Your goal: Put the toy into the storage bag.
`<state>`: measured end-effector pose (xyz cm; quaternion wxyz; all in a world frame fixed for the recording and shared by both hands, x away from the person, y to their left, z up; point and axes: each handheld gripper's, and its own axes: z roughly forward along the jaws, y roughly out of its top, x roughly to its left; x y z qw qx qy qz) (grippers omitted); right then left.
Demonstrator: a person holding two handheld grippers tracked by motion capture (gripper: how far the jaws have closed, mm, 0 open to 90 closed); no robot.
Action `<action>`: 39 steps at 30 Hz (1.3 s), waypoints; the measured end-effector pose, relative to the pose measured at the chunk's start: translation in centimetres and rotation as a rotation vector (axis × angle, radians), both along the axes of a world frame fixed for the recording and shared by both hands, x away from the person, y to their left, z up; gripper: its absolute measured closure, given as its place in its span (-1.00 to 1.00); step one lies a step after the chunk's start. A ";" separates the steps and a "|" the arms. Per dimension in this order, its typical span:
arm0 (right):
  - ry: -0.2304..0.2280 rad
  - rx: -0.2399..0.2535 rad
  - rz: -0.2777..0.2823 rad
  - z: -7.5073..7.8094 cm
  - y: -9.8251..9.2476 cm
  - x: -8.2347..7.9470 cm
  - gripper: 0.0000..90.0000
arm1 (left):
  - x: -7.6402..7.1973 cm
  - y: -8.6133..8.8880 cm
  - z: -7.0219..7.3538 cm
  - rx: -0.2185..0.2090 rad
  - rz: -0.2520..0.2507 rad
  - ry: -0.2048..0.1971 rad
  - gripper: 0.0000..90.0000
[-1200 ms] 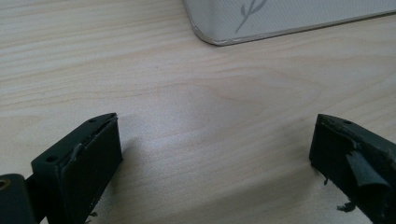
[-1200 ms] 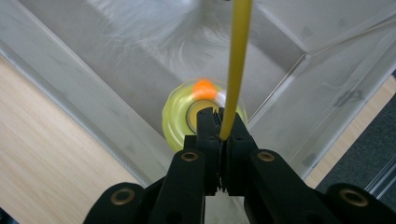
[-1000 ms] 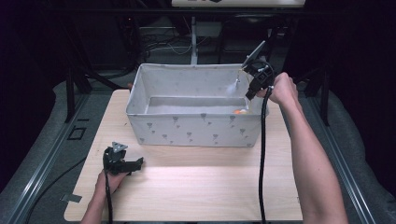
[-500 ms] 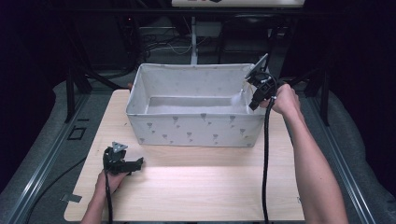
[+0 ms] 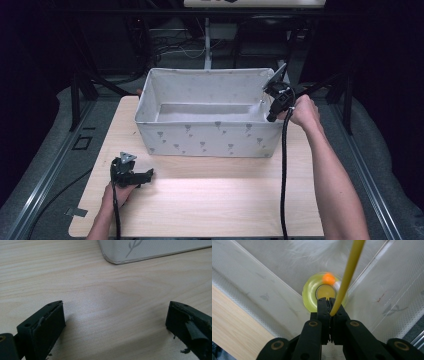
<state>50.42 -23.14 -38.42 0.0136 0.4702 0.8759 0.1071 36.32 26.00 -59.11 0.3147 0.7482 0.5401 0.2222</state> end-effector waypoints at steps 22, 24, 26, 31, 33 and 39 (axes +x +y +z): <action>-0.105 0.036 0.004 4.6 -0.1 -2.1 0.39 | 0.0 0.0 0.0 0.000 0.000 0.000 -0.95; -0.112 0.034 0.015 5.2 0.0 -2.4 0.32 | 0.0 0.0 0.0 0.000 0.000 0.000 -0.95; -0.129 0.041 0.021 5.8 0.3 -2.9 0.18 | 0.0 0.0 0.0 0.000 0.000 0.000 -0.95; -0.151 0.044 0.061 6.9 1.2 -4.3 -0.07 | 0.0 0.0 0.0 0.001 0.003 -0.005 -0.95; -0.161 0.041 0.082 7.3 1.7 -4.9 -0.18 | 0.0 0.0 0.0 0.000 0.003 -0.005 -0.95; -0.186 0.071 0.136 8.0 3.1 -7.0 -0.45 | 0.0 0.0 0.0 0.002 0.003 -0.006 -0.95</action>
